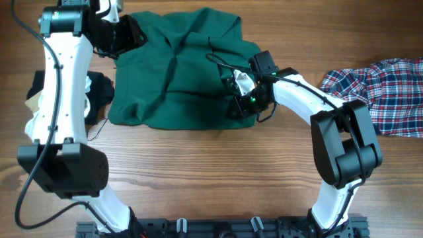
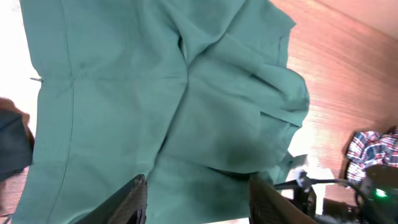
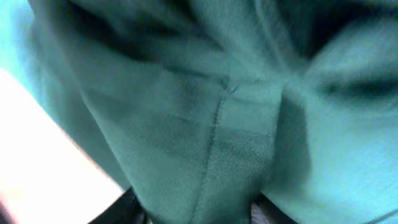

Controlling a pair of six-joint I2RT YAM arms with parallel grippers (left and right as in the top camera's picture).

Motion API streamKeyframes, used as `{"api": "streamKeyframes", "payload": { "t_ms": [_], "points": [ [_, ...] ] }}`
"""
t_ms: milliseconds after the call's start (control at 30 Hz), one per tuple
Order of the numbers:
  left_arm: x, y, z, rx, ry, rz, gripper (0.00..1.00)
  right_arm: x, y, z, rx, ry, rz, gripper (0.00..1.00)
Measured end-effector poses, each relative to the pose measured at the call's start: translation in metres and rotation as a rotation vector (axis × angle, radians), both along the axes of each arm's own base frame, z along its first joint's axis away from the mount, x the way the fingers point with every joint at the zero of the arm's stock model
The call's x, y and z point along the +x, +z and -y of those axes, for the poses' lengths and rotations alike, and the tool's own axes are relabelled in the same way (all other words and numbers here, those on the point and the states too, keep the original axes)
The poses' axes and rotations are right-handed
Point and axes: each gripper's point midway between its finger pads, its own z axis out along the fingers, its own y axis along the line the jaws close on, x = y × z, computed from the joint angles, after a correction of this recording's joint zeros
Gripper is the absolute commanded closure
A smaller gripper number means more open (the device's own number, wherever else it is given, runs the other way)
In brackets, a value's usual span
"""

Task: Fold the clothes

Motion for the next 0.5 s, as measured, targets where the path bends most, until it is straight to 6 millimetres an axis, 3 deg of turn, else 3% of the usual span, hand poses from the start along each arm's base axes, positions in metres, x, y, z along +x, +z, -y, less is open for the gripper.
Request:
{"api": "streamKeyframes", "payload": {
  "t_ms": [167,300,400,500],
  "points": [
    [-0.002,0.007,0.001,-0.001,-0.001,0.015,0.46,-0.031,0.011,0.013,-0.052,-0.023,-0.127,0.96],
    [-0.002,0.007,0.001,-0.001,-0.002,0.015,0.45,-0.043,0.055,0.035,-0.146,-0.059,-0.071,0.96],
    [-0.002,0.007,0.001,-0.001,-0.002,0.015,0.45,-0.06,0.095,0.064,-0.253,-0.108,-0.006,0.96],
    [-0.002,0.007,0.001,-0.001,-0.002,0.015,0.43,-0.085,0.102,0.084,-0.347,-0.127,-0.072,0.96]
  ]
}}
